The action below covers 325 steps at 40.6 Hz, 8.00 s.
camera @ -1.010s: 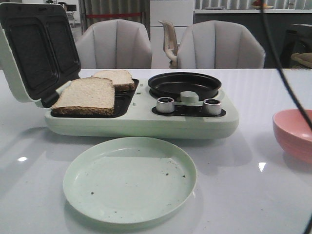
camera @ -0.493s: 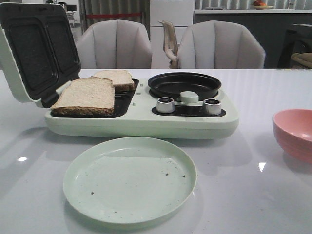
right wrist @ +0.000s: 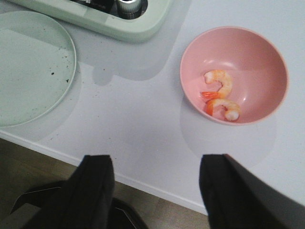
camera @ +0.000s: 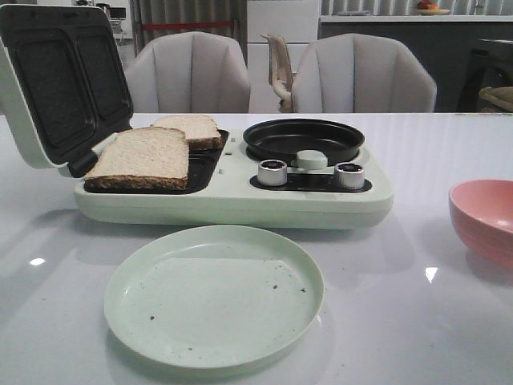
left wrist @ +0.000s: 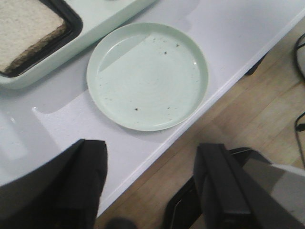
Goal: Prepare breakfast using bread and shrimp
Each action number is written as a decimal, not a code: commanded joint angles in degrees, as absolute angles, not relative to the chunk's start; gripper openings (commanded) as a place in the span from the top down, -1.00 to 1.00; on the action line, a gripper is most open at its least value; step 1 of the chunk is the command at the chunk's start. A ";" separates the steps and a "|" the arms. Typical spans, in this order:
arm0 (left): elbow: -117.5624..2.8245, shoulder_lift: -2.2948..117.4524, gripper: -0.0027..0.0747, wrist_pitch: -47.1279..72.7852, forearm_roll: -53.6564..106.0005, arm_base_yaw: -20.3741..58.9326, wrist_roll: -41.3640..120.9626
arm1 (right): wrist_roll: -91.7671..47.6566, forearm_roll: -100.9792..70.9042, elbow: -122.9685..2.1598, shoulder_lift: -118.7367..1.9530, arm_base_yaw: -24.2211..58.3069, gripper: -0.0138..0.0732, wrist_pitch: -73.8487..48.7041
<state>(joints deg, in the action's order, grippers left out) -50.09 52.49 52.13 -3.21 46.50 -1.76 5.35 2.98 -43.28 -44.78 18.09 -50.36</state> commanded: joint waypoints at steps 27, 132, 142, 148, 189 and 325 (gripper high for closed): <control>-65.96 67.47 0.67 47.56 -1.49 2.88 2.01 | 5.21 3.43 -44.88 -44.35 17.72 -0.47 -46.76; -49.70 46.64 0.67 44.57 19.93 15.47 22.23 | 5.21 3.30 -44.88 -44.35 17.72 -0.47 -46.57; -48.19 44.51 0.67 44.57 19.93 15.47 22.07 | 5.04 4.88 -44.88 -45.81 17.67 -0.47 -44.20; -48.19 44.51 0.67 44.57 19.93 15.47 22.07 | 6.02 8.36 -46.28 -49.94 16.36 -0.47 -44.21; -48.11 44.51 0.67 44.57 19.93 15.47 22.07 | 3.47 6.31 -68.01 -98.67 -7.65 -0.41 -45.89; -48.07 44.51 0.67 44.61 20.04 15.47 22.07 | 31.81 103.08 -109.49 -113.80 33.24 0.58 -54.02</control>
<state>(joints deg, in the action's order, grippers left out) -46.53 44.90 48.44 18.61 15.03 22.59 31.97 97.75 -107.46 -117.78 33.39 -52.35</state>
